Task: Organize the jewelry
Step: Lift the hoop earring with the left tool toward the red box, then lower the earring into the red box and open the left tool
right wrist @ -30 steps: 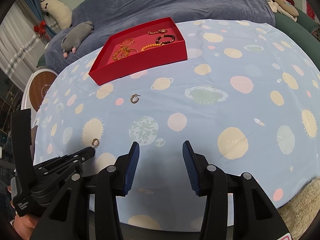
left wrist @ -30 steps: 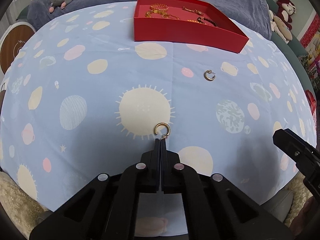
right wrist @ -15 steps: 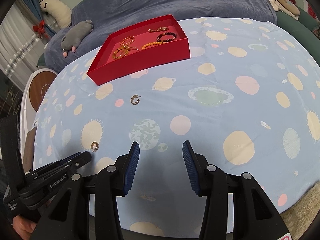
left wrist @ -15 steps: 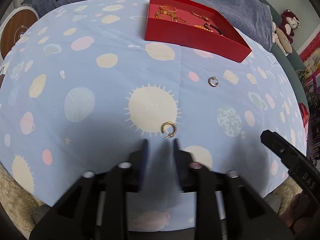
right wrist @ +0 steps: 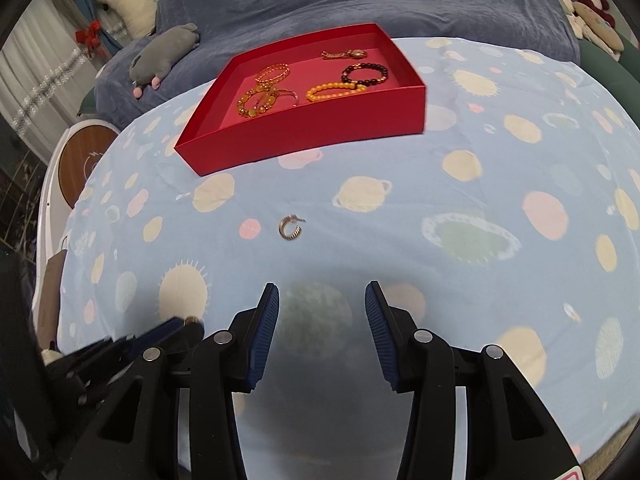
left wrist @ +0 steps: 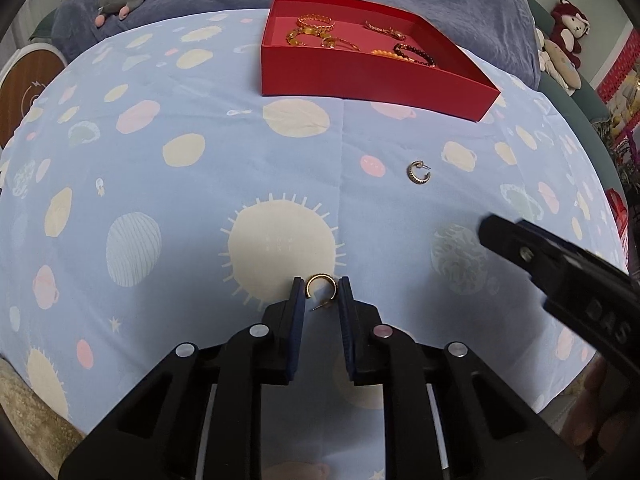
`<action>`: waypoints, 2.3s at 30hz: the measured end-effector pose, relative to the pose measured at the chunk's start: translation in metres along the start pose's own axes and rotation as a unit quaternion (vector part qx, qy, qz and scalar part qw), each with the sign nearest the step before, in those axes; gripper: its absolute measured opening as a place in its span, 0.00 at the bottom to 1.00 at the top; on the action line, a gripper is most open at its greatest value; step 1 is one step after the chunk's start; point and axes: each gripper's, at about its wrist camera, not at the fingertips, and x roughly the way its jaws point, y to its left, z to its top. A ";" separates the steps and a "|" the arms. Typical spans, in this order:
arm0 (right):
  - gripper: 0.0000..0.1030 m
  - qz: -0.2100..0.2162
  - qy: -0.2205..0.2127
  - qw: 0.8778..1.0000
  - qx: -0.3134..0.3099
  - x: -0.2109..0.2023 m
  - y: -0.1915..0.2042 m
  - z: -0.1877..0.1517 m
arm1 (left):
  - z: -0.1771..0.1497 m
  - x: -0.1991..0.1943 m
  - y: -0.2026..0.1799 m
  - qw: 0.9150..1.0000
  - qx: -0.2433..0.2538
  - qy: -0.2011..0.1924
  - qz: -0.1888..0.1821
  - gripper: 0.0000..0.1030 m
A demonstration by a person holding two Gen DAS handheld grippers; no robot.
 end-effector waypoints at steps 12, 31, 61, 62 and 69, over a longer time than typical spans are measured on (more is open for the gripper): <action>0.32 -0.002 0.010 0.999 -0.042 0.047 0.026 0.038 | 0.005 0.002 0.002 1.000 -0.008 0.004 -0.009 0.16; 0.17 0.007 -0.009 1.000 -0.014 0.014 0.002 0.026 | 0.012 -0.010 0.004 0.999 -0.025 -0.006 -0.018 0.16; 0.17 0.018 -0.076 0.997 -0.025 0.060 0.008 0.226 | 0.252 0.042 -0.016 0.997 -0.001 -0.078 -0.018 0.16; 0.17 0.018 -0.074 0.997 -0.021 0.068 0.007 0.231 | 0.257 0.049 -0.015 0.997 -0.001 -0.075 -0.014 0.16; 0.17 0.010 -0.060 0.998 -0.013 0.109 0.001 0.250 | 0.280 0.088 -0.008 0.998 -0.007 -0.058 -0.006 0.16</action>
